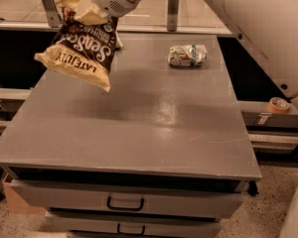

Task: Move brown chip bag near green jalapeno chip bag

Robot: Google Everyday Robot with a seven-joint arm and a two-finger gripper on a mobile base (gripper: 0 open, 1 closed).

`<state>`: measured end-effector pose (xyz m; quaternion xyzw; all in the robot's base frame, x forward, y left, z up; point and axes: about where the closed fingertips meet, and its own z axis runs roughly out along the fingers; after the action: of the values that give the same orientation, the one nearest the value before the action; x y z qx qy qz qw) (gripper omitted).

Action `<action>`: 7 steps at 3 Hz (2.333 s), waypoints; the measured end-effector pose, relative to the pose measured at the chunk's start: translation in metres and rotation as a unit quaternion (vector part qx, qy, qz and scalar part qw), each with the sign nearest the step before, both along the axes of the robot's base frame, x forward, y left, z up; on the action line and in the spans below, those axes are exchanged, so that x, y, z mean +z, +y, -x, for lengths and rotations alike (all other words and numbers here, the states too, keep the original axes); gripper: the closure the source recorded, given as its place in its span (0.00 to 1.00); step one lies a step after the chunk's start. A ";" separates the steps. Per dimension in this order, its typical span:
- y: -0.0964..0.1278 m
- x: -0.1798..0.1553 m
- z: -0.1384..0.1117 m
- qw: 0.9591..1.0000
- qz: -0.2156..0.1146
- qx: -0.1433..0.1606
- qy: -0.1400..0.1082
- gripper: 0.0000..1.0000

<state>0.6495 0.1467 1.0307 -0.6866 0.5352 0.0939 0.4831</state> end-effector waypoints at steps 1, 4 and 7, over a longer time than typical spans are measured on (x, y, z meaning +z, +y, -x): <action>0.001 -0.002 0.001 1.000 0.001 0.001 0.001 1.00; -0.007 -0.053 -0.138 0.999 0.010 -0.023 -0.035 1.00; -0.066 -0.093 -0.180 0.993 0.056 -0.100 -0.019 0.59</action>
Offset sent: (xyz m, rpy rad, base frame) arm 0.0865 -0.0018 -0.0130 -0.0001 -0.0949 0.0041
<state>0.8297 0.0811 0.9380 -0.6569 0.5964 0.0016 0.4613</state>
